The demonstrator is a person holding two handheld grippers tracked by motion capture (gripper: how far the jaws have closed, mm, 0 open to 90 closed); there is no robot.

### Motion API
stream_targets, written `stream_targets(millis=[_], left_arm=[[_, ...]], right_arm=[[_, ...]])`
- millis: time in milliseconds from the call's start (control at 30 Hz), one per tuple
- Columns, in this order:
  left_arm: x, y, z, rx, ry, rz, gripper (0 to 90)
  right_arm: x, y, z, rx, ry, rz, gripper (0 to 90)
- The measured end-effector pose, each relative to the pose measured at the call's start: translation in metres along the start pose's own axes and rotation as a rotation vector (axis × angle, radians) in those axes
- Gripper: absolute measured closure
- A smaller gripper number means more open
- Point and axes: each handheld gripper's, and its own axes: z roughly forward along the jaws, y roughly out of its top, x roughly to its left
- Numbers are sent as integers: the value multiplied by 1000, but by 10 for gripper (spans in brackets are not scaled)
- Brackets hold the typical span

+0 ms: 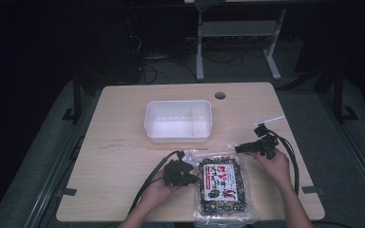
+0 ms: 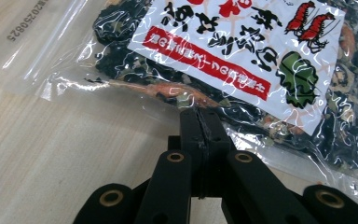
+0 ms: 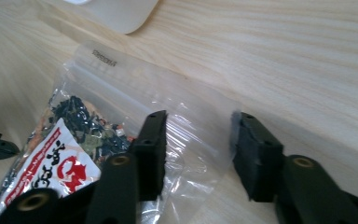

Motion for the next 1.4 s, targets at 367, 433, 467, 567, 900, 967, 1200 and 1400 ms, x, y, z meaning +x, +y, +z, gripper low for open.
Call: stream_targets(millis=[367,433,467,567,900,967,1200,1400], left_arm=[[3,-1,0,-15,-5,-18,893],[2,-1,0,-17,-10,-23,868],[2,-1,-1,-34,-18,-30,853],[2,-2,-4,-51,-25,-39,750],[7,-2,-6,-104,-77,-120,406],[9,-2,-4,-112,-107,-142,347],[10,-1,3,-117,-157,-165,292],[12,2,10,-146,-216,-194,266]], right_arm=[[-13,-10,-14,-40,77,24,883],[-12,-10,-15,-39,76,19,886],[-11,-11,-18,-38,70,11,890],[-8,-11,-25,-49,63,-6,892],[5,-13,-66,-142,33,-62,893],[10,-14,-80,-180,29,-83,894],[15,-19,-104,-226,14,-99,895],[24,-20,-119,-263,21,-129,895]])
